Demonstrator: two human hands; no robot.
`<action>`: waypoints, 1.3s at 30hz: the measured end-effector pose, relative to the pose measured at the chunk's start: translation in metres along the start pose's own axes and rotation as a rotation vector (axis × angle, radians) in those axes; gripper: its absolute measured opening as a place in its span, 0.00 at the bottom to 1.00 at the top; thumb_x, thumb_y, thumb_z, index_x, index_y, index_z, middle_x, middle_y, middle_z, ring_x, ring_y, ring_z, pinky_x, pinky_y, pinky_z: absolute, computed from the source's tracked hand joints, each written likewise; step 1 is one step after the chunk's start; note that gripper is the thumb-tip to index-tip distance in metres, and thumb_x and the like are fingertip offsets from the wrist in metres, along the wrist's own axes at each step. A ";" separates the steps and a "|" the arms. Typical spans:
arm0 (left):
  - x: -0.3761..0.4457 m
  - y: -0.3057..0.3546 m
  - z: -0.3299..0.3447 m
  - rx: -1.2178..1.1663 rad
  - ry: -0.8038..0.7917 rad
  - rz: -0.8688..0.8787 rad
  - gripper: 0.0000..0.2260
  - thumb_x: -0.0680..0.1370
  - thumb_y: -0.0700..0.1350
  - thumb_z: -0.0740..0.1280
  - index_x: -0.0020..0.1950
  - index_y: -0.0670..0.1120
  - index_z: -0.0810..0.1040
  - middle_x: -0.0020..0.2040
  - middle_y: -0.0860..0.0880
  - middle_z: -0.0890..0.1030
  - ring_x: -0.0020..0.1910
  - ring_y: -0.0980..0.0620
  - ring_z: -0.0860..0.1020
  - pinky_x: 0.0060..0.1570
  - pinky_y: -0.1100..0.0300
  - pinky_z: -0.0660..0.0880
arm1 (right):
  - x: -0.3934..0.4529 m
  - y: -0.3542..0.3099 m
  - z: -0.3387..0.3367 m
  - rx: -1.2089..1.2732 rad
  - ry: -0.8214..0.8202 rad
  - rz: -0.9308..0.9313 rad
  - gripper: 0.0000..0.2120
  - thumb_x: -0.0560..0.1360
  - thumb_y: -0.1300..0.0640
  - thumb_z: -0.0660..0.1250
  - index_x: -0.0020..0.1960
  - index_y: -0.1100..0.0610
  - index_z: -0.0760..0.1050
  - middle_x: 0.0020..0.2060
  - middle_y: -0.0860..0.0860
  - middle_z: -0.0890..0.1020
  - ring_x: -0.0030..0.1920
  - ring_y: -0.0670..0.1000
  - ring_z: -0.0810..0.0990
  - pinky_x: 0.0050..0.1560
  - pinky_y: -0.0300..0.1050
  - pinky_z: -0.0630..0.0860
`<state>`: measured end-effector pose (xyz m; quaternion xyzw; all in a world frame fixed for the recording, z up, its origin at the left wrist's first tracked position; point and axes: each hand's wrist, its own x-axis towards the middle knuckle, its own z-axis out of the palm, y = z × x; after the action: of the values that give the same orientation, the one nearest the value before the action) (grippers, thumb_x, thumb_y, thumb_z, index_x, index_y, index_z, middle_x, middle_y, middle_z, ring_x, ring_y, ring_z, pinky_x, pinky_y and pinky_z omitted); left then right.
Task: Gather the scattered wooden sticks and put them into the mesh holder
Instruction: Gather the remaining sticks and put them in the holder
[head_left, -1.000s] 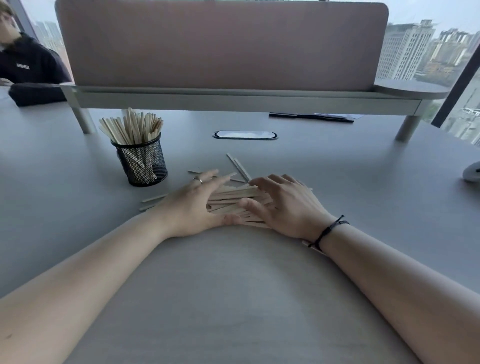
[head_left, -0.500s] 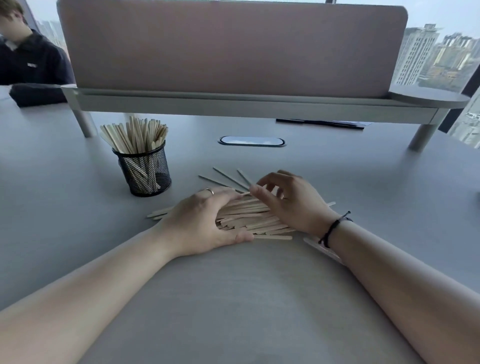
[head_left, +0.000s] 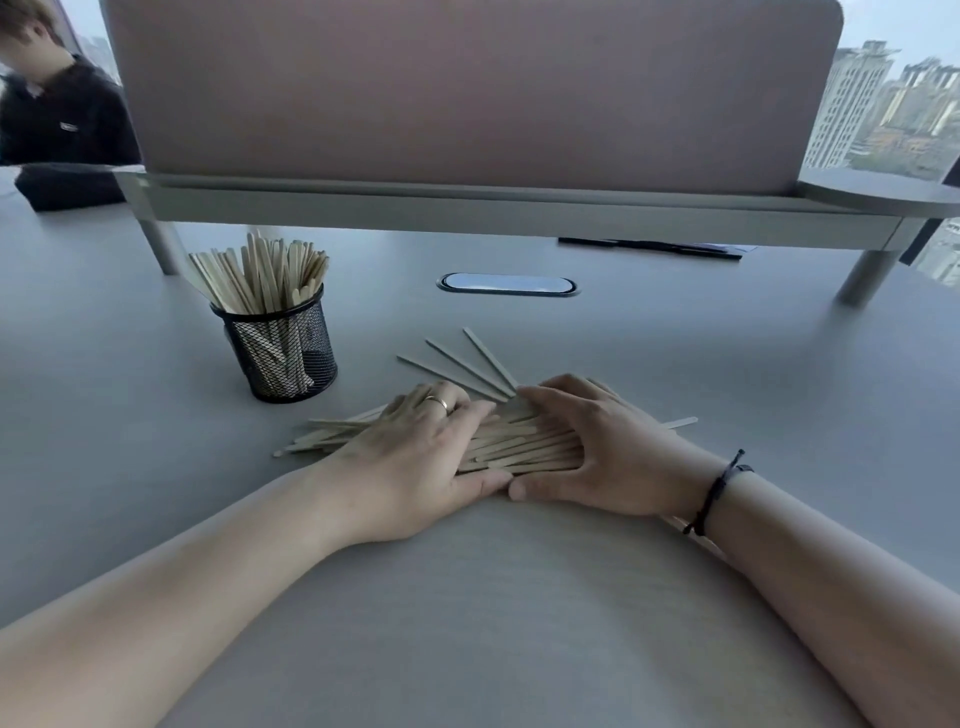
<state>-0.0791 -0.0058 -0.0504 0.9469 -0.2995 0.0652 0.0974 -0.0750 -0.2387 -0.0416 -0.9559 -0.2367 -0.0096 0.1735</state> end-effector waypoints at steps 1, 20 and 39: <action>0.001 0.000 -0.001 -0.007 -0.014 -0.002 0.37 0.73 0.71 0.49 0.74 0.49 0.66 0.64 0.49 0.70 0.64 0.47 0.69 0.67 0.50 0.67 | 0.001 0.000 0.001 0.009 0.022 -0.004 0.49 0.62 0.23 0.66 0.76 0.45 0.62 0.64 0.40 0.70 0.67 0.42 0.67 0.65 0.40 0.65; 0.001 0.007 -0.006 0.127 0.261 0.112 0.11 0.80 0.53 0.59 0.50 0.47 0.74 0.47 0.49 0.78 0.41 0.43 0.79 0.31 0.54 0.68 | 0.005 -0.002 0.008 0.011 0.191 -0.054 0.27 0.67 0.26 0.62 0.55 0.43 0.76 0.45 0.42 0.76 0.46 0.48 0.78 0.46 0.50 0.77; 0.004 -0.033 -0.027 0.180 0.333 0.195 0.15 0.79 0.55 0.62 0.41 0.45 0.66 0.26 0.49 0.69 0.22 0.39 0.70 0.24 0.59 0.60 | 0.004 -0.003 0.003 -0.095 0.250 0.187 0.31 0.63 0.23 0.65 0.52 0.47 0.74 0.39 0.48 0.81 0.44 0.56 0.80 0.37 0.47 0.72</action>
<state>-0.0585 0.0250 -0.0288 0.8944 -0.3626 0.2564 0.0537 -0.0727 -0.2334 -0.0429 -0.9723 -0.1228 -0.1234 0.1561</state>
